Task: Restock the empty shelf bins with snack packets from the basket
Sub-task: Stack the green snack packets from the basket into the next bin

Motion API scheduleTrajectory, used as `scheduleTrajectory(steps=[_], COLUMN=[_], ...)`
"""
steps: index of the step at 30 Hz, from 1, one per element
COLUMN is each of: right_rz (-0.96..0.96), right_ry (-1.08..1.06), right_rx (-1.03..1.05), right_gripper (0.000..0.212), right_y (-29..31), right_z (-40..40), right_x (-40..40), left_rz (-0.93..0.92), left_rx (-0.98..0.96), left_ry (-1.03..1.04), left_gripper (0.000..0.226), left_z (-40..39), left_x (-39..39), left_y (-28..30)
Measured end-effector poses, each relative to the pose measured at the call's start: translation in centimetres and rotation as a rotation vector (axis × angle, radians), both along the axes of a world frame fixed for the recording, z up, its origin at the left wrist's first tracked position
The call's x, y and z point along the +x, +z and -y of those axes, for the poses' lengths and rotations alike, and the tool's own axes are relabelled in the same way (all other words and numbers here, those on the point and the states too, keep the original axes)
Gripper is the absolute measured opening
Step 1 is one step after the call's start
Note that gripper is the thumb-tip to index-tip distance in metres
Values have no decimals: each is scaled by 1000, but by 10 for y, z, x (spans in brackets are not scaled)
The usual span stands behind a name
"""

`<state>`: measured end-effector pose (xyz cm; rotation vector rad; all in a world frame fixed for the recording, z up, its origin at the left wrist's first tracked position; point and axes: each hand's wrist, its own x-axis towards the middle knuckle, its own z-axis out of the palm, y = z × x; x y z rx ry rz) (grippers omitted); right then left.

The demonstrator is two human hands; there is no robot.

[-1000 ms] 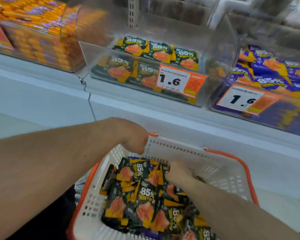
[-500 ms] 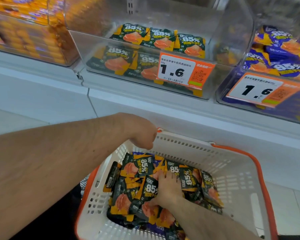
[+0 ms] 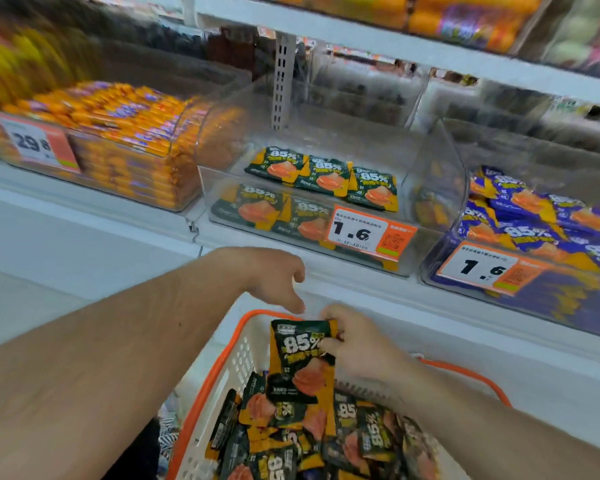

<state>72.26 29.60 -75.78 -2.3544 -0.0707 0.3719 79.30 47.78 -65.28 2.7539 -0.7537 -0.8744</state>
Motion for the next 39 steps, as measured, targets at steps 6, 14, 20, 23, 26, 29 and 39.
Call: scheduleTrajectory(steps=[6,14,20,23,26,29,39], right_rz=[186,537,427,392,256,124,-134], right_ry=[-24,-246,-290,-480,-516,-404,-183], right_rx=[200,472,440,494,538,475,-105], right_gripper=[34,49,36,31,18,20,46], right_y=[91,158,177,190,191,185,165], right_z=[-9,-42,-60,-64,-71,-87,-109], right_x=[17,36,72,102,125,137,166], left_rz=[-145,-79,241,576,543,534,584], left_rx=[-403,-1027,-1175,-1043,-1006,-926,-811], left_ry=[167,488,745,923,952,887,854], left_gripper=[31,11,16,11,9,12,18], left_z=[-34,-63,-62,-76,-85,-85,-82], left_x=[5,11,23,35,40,40,33], left_y=[37,55,63,60,51,45,44])
